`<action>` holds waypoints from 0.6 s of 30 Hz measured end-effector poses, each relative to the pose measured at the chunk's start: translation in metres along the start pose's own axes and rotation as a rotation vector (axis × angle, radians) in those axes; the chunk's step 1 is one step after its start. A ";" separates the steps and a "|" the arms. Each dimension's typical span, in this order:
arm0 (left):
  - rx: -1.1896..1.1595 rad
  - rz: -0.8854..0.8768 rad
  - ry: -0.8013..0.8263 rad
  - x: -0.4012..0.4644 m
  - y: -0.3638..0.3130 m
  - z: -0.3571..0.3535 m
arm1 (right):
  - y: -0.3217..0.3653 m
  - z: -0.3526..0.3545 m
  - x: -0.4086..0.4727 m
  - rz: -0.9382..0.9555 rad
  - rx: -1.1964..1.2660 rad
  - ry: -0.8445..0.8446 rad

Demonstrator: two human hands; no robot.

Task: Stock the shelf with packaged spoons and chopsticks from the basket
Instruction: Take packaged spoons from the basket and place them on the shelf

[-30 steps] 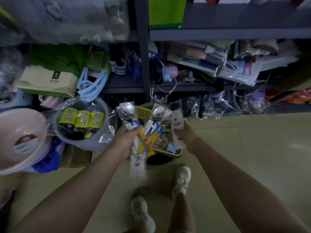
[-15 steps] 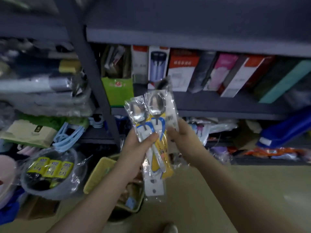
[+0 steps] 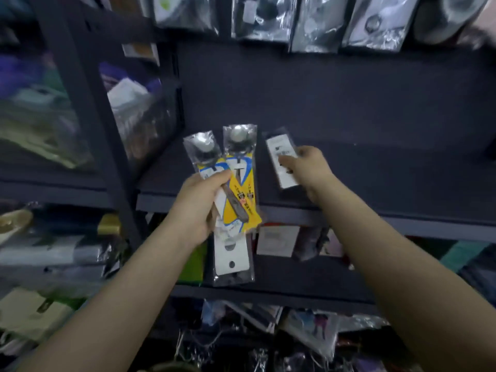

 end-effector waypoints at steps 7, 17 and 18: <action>0.027 0.160 0.140 0.073 -0.007 -0.021 | 0.015 0.006 0.050 0.076 -0.490 -0.118; 0.365 -0.119 0.202 0.107 -0.033 -0.073 | 0.003 -0.030 0.045 -0.157 0.016 0.388; 0.427 -0.093 0.170 0.110 -0.030 -0.070 | 0.000 -0.021 0.051 -0.155 0.023 0.347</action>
Point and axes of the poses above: each hand's wrist, its own x-axis towards the middle knuckle, its own z-axis out of the back of the hand, y = z × x, the point moved 10 cm from there along x, towards the middle knuckle, and after that the axes turned 1 degree about y, right-handed, at the moved point
